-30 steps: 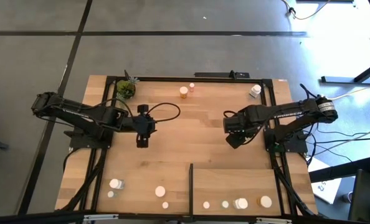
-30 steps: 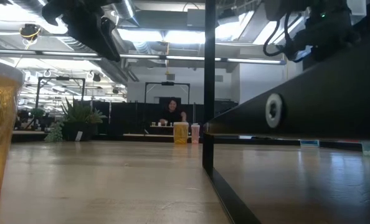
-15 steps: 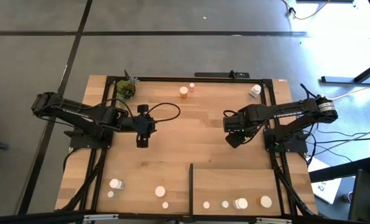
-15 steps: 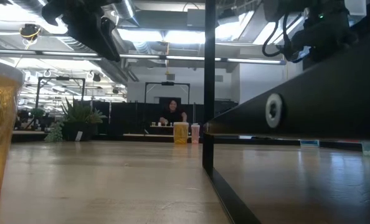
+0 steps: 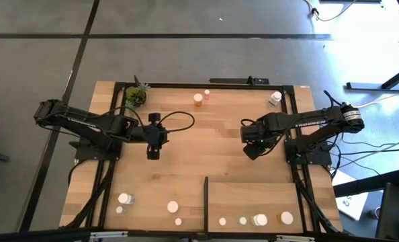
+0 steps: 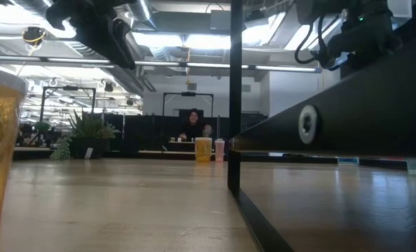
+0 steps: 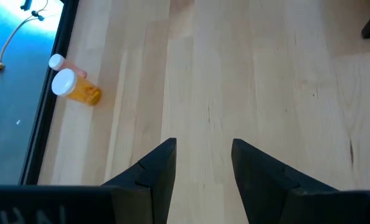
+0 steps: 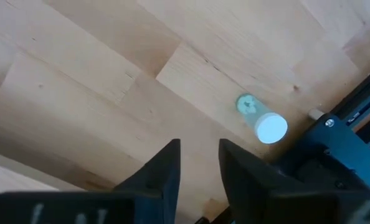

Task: Pick and place medicine bottles onto shelf by color
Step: Put the top blue pill bottle on the shelf aligned with the other blue pill bottle

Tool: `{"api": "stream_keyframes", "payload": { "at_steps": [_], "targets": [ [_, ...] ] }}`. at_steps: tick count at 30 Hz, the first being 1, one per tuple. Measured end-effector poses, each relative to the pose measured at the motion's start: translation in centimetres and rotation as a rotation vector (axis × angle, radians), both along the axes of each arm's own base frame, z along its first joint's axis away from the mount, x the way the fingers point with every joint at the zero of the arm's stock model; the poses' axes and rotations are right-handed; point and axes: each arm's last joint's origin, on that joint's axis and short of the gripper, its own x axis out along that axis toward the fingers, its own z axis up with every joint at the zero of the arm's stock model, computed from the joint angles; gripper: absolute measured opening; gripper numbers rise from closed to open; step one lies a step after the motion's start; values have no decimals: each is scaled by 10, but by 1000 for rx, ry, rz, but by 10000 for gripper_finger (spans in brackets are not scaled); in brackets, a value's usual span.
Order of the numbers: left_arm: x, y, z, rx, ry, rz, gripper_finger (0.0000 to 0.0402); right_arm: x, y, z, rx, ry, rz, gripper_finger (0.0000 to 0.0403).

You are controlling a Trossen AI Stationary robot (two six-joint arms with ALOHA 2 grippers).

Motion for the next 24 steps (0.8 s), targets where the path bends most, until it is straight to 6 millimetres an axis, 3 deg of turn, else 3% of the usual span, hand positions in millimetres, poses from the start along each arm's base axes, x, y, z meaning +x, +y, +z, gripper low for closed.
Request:
{"api": "stream_keyframes", "payload": {
  "at_steps": [5,15,24],
  "targets": [
    [0,0,0,0,0,0,148,0,0,0,0,1,2,122],
    [0,0,0,-1,0,1,148,-2,-2,-6,-74,97,-63,201],
    [0,0,0,11,5,-13,148,7,-12,-24,-60,235,-167,208]
  ]
}}
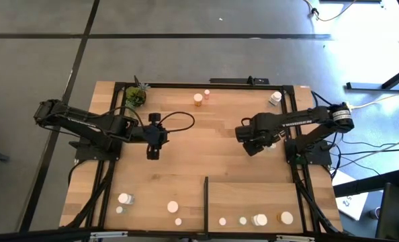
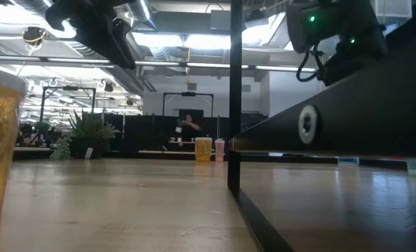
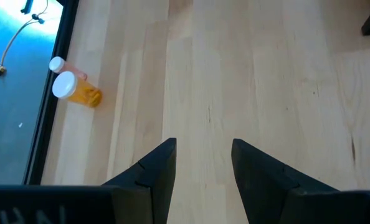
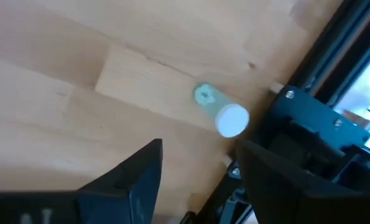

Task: Pick and place medicine bottles onto shelf by color
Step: Put the top blue pill bottle on the shelf aligned with the other blue pill bottle

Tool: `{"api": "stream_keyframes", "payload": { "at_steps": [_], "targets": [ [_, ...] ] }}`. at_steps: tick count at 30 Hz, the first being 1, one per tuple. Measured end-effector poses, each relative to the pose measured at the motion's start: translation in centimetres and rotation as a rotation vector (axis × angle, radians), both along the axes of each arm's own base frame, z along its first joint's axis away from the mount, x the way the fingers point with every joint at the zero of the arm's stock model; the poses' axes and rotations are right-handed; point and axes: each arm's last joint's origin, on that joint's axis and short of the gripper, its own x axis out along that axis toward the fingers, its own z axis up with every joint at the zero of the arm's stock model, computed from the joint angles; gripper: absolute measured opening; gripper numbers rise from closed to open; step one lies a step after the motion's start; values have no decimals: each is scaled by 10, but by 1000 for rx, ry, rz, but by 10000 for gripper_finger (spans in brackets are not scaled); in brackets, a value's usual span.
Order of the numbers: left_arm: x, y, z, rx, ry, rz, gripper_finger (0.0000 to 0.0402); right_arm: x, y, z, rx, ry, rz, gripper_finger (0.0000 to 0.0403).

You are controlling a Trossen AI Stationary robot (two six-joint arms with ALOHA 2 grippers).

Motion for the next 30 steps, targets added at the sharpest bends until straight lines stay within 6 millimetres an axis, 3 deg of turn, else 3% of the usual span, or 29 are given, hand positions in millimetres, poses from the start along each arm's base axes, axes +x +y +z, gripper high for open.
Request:
{"api": "stream_keyframes", "payload": {
  "at_steps": [8,14,22,30],
  "targets": [
    [0,0,0,-8,-4,9,148,-3,-4,-7,3,146,-21,208],
    [0,0,0,-16,-8,18,148,2,-4,-13,4,128,-22,208],
    [0,0,0,-19,-9,21,148,-13,-2,-35,55,204,-42,208],
    [0,0,0,-18,-9,22,148,-15,-2,-47,96,169,-6,208]
  ]
}}
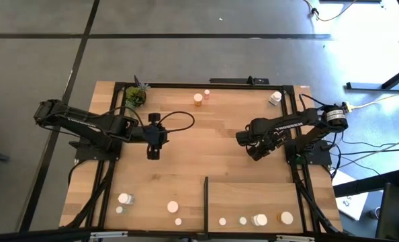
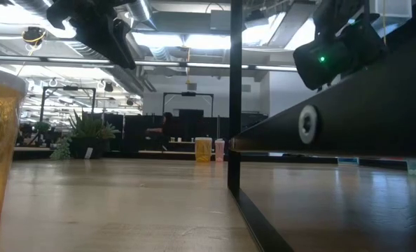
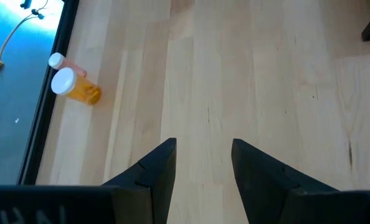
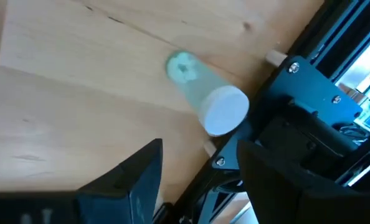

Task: Pick and place medicine bottles onto shelf by color
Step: Put the top blue pill bottle on the shelf aligned with the other blue pill bottle

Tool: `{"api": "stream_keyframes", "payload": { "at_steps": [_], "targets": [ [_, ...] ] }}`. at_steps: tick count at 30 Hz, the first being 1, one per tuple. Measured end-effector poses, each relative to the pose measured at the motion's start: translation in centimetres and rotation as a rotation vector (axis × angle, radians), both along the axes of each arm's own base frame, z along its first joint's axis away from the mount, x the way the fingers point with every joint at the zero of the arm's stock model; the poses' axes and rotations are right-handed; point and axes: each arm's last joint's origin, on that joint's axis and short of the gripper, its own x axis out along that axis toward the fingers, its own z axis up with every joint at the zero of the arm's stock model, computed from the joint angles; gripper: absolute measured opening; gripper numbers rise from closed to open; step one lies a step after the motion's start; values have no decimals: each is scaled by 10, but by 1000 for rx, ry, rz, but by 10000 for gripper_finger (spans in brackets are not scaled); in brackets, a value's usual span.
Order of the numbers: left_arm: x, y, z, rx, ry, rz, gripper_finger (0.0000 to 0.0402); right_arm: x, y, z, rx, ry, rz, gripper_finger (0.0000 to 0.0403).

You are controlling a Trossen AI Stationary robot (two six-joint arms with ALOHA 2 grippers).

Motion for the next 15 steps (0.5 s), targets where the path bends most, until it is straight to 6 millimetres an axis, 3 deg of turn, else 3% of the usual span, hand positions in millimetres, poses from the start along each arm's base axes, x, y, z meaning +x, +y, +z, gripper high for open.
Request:
{"api": "stream_keyframes", "payload": {
  "at_steps": [15],
  "targets": [
    [0,0,0,-1,-1,1,148,-1,-9,-1,-2,-5,81,208]
  ]
}}
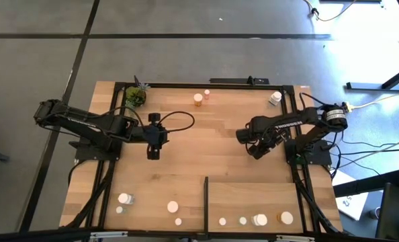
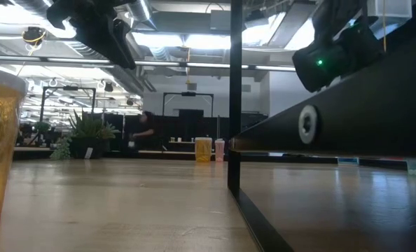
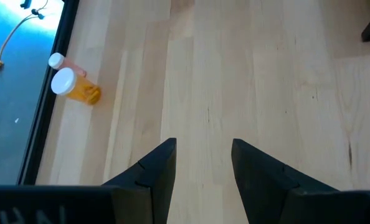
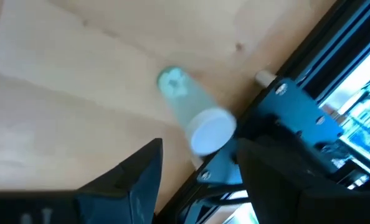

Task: Pick and place medicine bottles onto shelf by color
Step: Put the top blue pill bottle on the shelf aligned with the other blue pill bottle

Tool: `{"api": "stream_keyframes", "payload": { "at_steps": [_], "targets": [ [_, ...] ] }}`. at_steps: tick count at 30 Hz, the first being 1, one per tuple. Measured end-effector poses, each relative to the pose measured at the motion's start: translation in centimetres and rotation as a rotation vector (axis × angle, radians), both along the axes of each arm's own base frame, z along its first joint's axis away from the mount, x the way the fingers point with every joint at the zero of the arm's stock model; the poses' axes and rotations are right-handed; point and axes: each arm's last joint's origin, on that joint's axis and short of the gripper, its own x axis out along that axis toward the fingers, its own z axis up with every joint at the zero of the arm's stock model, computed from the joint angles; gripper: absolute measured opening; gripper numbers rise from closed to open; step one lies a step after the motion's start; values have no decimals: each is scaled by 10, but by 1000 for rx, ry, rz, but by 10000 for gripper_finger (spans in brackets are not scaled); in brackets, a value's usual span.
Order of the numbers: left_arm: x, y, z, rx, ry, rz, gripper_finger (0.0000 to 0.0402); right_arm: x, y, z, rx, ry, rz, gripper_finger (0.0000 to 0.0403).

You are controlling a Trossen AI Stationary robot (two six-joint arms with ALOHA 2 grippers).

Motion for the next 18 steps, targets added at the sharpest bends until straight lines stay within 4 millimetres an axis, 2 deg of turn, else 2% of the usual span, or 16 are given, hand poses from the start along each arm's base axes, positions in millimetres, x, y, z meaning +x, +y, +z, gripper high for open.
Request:
{"api": "stream_keyframes", "payload": {
  "at_steps": [18],
  "targets": [
    [0,0,0,0,0,0,148,-2,-10,-3,42,-15,-12,208]
  ]
}}
